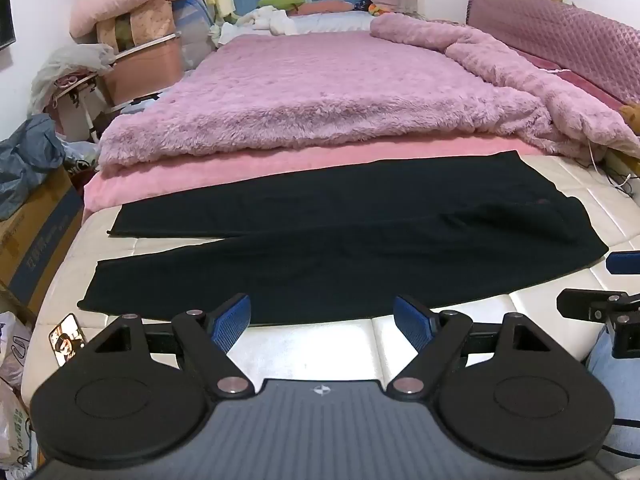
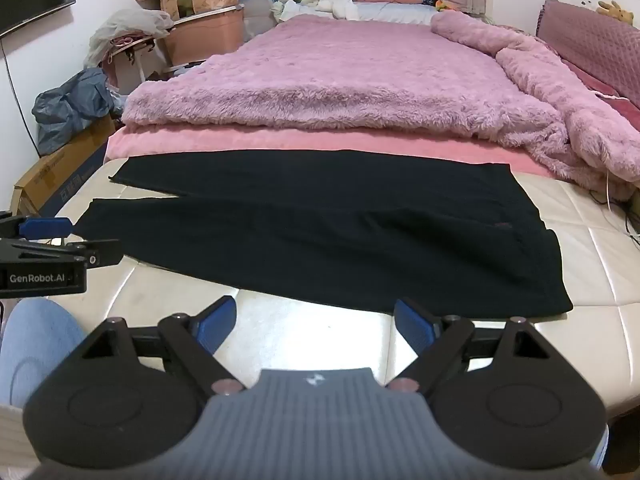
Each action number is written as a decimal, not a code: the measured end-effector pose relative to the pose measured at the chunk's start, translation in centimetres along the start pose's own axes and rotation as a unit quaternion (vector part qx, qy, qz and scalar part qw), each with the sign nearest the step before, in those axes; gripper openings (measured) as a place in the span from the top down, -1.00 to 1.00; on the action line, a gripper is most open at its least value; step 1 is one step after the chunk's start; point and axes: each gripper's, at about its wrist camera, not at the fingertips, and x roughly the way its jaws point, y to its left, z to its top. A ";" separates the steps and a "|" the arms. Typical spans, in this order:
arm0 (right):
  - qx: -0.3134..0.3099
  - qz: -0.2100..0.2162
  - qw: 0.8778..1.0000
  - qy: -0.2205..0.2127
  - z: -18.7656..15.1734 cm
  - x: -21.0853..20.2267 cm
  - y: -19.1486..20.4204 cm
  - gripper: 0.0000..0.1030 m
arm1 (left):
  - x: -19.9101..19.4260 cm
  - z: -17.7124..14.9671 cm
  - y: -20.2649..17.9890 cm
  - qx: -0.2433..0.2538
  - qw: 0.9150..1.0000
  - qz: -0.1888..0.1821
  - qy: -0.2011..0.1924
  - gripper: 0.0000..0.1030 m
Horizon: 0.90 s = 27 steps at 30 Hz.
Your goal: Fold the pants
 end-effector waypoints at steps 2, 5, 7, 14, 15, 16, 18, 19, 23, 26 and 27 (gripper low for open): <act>-0.001 -0.003 1.000 0.000 0.1 -0.1 0.0 -0.60 | 0.0 0.0 0.0 0.000 1.000 0.001 0.001 -0.84; 0.001 -0.003 1.000 -0.004 0.2 -0.3 0.1 -0.60 | 0.0 0.0 0.0 -0.001 1.000 0.002 0.001 -0.84; 0.001 -0.003 1.000 -0.005 -0.2 0.2 0.0 -0.60 | 0.0 0.0 0.0 0.000 1.000 0.001 0.001 -0.84; 0.002 -0.002 1.000 -0.004 -0.2 0.1 -0.1 -0.60 | 0.0 0.0 0.0 0.000 1.000 0.002 0.002 -0.84; 0.002 -0.002 1.000 -0.003 -0.1 0.1 0.0 -0.60 | 0.0 0.0 0.0 0.000 1.000 0.002 0.002 -0.84; 0.002 -0.002 1.000 -0.003 -0.1 0.1 0.0 -0.60 | 0.0 0.0 0.0 0.000 1.000 0.001 0.002 -0.84; 0.002 -0.002 1.000 -0.003 -0.1 0.1 0.0 -0.60 | 0.0 0.0 0.0 0.001 1.000 0.001 0.002 -0.84; 0.002 -0.002 1.000 -0.003 -0.1 0.1 0.0 -0.60 | 0.0 0.0 0.0 0.001 1.000 0.001 0.003 -0.84; 0.002 -0.001 1.000 -0.003 -0.1 0.0 0.0 -0.60 | -0.1 -0.8 0.6 0.001 1.000 0.001 0.002 -0.84; 0.002 -0.002 1.000 -0.004 -0.3 -0.3 0.2 -0.60 | -0.3 -0.7 0.8 0.001 1.000 0.002 0.002 -0.84; 0.002 -0.002 1.000 -0.004 -0.3 -0.3 0.2 -0.60 | -0.3 -0.6 0.7 0.002 1.000 0.002 0.003 -0.84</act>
